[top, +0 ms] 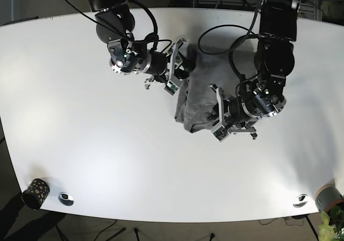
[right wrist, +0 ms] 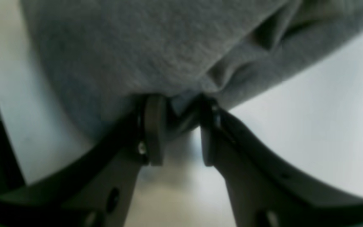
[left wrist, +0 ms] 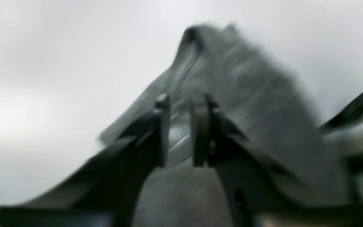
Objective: Fold the T-shirt properly
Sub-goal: 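Grasp the folded bundle with the left gripper and lift it, then carry the folded shirt with the left gripper to the table edge and release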
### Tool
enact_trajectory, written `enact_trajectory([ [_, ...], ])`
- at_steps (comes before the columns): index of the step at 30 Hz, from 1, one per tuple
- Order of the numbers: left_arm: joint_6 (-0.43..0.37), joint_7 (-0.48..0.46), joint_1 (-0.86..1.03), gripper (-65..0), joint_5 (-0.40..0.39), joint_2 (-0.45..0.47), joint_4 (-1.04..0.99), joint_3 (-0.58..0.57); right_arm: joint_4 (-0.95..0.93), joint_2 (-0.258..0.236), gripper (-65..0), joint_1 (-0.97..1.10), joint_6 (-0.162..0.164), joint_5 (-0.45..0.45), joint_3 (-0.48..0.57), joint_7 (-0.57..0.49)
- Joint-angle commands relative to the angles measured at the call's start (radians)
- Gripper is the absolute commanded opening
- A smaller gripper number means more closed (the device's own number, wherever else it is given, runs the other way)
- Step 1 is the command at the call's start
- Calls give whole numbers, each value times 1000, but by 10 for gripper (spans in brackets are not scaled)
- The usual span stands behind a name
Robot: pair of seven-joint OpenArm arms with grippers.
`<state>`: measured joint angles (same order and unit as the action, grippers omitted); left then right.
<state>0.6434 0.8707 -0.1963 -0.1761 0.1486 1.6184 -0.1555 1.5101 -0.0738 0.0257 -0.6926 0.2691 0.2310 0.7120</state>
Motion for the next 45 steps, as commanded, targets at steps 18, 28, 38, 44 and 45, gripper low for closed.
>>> enact_trajectory([
  [18, -432, -189, 251, -260, 56, -48, 133, -2, -13, -48, -485, -71, -6, 20, -232, 22],
  [28, -468, -305, 372, -263, 57, -40, -31, 3, -18, -54, -485, -73, -6, 20, -285, 22],
  [38, -412, -311, 346, -263, 48, 110, -217, 196, -12, -54, -485, -71, -6, 20, -285, 22],
  [44, -195, -273, 298, -264, 48, 225, -384, 394, 39, -54, -485, -69, -6, 20, -285, 22],
  [45, -167, -267, 284, -264, 53, 245, -419, 435, 48, -54, -485, -69, -6, 20, -285, 22],
])
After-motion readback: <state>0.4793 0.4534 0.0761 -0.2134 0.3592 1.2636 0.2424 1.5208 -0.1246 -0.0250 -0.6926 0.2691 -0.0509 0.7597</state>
